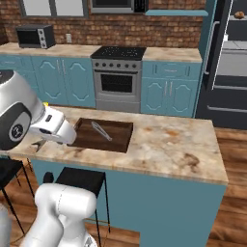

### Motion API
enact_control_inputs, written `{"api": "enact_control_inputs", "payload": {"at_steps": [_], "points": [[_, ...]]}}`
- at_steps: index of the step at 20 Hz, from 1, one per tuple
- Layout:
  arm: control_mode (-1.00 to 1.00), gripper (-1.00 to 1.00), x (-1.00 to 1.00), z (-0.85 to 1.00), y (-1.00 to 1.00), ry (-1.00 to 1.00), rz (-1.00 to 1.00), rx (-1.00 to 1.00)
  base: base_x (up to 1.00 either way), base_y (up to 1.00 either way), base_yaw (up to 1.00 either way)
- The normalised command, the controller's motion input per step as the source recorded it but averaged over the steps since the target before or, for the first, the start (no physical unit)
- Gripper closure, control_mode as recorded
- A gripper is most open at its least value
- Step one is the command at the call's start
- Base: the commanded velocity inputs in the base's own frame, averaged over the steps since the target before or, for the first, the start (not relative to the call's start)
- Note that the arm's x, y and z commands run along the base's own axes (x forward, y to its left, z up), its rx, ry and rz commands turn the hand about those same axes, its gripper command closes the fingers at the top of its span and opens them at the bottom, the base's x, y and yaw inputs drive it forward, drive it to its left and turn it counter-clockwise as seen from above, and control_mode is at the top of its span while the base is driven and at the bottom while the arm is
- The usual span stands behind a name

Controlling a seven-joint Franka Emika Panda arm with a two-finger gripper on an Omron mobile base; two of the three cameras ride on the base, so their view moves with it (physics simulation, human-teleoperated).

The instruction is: Gather the avocado and corn from the fridge and place them on a tray on the dining counter. Then gather the chicken drumstick and fish from the fridge and place them on the other tray.

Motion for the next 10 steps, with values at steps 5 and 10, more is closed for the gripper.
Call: {"api": "enact_control_inputs", "payload": {"at_steps": [5,10], "points": [[-1.0,1.0,0.92,-0.38,0.41,0.13,0.04,-0.01,0.0,0.0,0.0],[-1.0,1.0,0.58,-0.5,0.21,0.17,0.02,-0.01,0.0,0.0,0.0]]}}
